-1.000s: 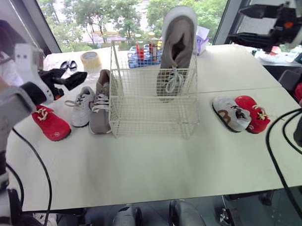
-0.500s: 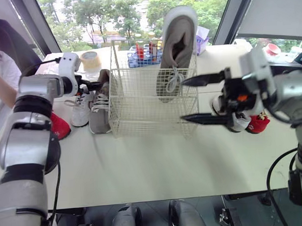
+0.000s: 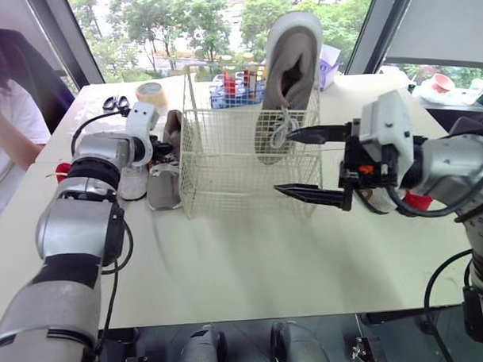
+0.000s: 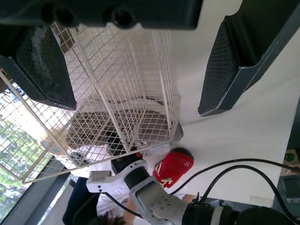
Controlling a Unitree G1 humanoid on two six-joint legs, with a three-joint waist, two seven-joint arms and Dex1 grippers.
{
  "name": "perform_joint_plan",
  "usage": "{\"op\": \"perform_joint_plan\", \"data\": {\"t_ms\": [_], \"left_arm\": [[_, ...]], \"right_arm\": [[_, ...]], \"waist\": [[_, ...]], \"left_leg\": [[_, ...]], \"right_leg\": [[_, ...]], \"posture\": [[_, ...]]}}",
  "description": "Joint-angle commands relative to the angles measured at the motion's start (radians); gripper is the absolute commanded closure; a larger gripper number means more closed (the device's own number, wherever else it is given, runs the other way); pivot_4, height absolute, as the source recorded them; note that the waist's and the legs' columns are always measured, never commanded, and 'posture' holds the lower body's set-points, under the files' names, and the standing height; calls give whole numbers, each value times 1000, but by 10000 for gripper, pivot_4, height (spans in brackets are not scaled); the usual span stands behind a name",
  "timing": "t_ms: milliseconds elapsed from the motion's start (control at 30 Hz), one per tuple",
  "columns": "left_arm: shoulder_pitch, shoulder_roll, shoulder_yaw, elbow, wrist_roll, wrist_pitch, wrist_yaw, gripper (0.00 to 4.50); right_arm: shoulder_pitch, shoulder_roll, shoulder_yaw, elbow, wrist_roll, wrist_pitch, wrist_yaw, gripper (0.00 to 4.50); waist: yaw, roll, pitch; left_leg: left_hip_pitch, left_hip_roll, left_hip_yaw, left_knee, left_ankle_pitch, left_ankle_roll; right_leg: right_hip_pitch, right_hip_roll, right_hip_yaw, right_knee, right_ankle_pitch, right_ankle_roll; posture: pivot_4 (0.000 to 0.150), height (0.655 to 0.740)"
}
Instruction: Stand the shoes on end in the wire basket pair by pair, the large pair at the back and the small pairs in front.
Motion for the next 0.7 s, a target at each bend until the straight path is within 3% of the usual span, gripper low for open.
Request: {"op": "perform_joint_plan", "data": {"t_ms": [33,200,400,567,700], "left_arm": [[-76,55,73,-35,-8,-25,64,43279],[-187,138,241,-121,-107,10,139,43279],[-226,136,401,-351,-213,-151,215,43279],[-200,-18,375,-626,-213,-466,193,43279],[-147,-179,268,-692,-103,-714,236,43279]], "right_arm": [[-62,7,-25,16,24,-28,-12,0],[-133,18,-102,42,166,26,-39,0],[-144,-22,-158,98,209,30,-61,0],[-148,-46,-194,126,230,27,-92,0],[-121,-95,-233,111,257,61,-115,0]], "waist": [[-1,-1,1],[-5,-9,6],[2,-10,6],[12,-10,6],[32,-9,5]], "left_leg": [[0,0,0,0,0,0],[-3,1,0,0,0,0],[-6,0,0,0,2,-3],[-9,-1,1,4,0,0],[-12,-1,1,12,-1,2]], "right_leg": [[-1,0,0,0,0,0],[-3,0,-1,0,0,0],[-2,-3,-2,-3,0,1],[0,-4,-3,-6,3,6],[1,-4,-3,-6,5,9]], "posture": [[1500,7400],[1500,7400],[1500,7400],[1500,7400],[1500,7400]]}}
